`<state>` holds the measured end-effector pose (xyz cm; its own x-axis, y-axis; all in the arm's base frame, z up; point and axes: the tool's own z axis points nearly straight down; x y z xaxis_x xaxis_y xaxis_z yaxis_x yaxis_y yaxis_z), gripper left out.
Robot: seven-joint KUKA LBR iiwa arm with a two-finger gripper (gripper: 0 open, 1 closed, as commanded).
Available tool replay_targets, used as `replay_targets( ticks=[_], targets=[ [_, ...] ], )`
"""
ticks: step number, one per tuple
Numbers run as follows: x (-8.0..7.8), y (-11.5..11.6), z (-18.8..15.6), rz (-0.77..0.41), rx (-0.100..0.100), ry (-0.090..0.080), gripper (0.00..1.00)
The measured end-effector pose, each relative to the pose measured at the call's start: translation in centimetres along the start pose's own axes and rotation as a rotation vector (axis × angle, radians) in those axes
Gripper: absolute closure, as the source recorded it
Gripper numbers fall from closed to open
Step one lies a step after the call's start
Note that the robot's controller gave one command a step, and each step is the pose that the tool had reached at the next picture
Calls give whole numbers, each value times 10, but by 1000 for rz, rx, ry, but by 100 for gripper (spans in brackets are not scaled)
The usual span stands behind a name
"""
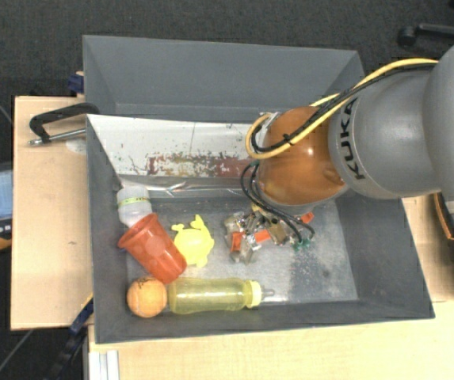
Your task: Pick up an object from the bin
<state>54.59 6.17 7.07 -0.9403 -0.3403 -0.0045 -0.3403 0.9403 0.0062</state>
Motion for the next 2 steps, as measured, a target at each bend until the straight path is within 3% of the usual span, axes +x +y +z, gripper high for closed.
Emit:
replay_targets(
  ticks=[1, 2],
  targets=[
    [3, 1, -13, 0, -3, 8, 100],
    [1, 1, -39, 0, -2, 5, 100]
  ],
)
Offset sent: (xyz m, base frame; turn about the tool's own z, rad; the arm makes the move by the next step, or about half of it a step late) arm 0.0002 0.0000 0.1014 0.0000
